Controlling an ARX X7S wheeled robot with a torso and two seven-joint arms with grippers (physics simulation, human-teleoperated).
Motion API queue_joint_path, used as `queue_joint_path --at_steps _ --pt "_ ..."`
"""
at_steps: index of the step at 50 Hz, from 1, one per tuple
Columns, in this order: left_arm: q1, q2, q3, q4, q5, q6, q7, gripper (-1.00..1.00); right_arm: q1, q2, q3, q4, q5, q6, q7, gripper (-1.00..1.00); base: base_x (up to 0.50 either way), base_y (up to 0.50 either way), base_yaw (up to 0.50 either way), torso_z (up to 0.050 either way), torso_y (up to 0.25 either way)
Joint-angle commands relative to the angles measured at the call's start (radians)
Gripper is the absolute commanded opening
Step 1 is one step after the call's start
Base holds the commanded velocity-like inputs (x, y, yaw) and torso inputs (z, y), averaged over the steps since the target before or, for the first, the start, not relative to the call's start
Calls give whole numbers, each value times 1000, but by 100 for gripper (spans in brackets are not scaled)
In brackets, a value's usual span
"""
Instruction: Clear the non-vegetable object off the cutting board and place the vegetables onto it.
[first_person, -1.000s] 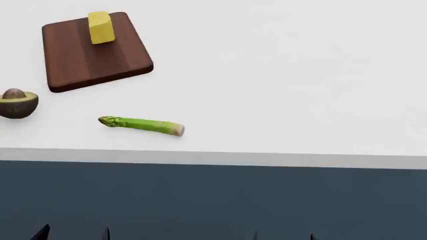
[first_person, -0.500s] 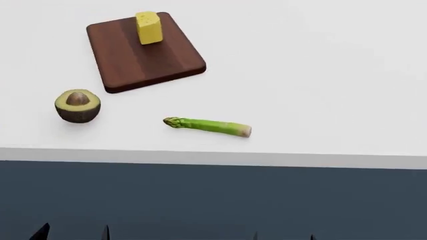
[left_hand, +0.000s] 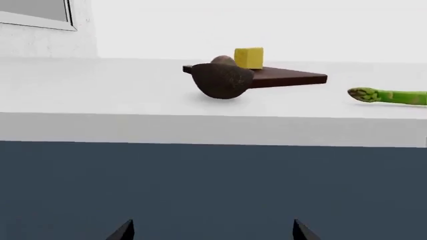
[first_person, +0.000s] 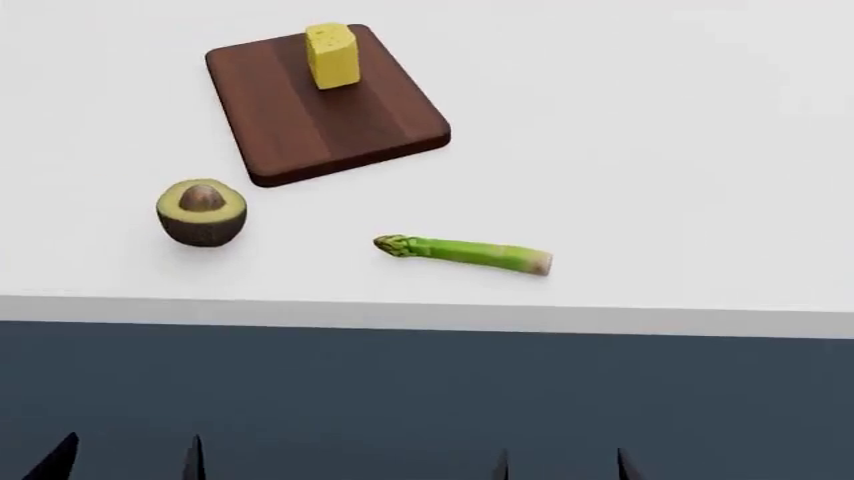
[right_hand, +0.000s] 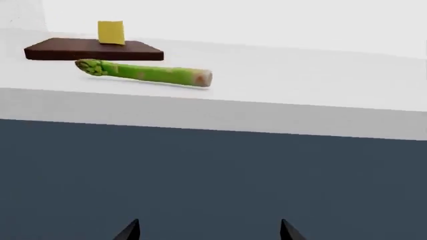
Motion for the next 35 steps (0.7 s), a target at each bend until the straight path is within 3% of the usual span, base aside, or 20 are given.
queue_joint_path --at_steps 1,9,21,28,32,35 --pt "-24 -44 -37 262 -65 -233 -48 100 62 33 -48 -256 -41 260 19 100 0 0 0 0 0" --pt "-152 -79 -82 402 -157 -499 -86 100 159 50 -47 -486 -22 556 -12 100 0 0 0 0 0" --pt "-393 -125 -111 437 -217 -709 -111 100 390 90 -41 -712 15 1063 -87 100 0 0 0 0 0" --pt "-512 -145 -86 318 -192 -680 -85 100 584 102 45 -726 65 1342 -161 100 0 0 0 0 0" --pt "-619 -161 -68 205 -168 -662 -66 100 687 143 68 -678 112 1393 -181 100 0 0 0 0 0" --pt "-721 -153 -77 97 -165 -661 -64 100 781 222 142 -593 407 1393 -23 100 0 0 0 0 0"
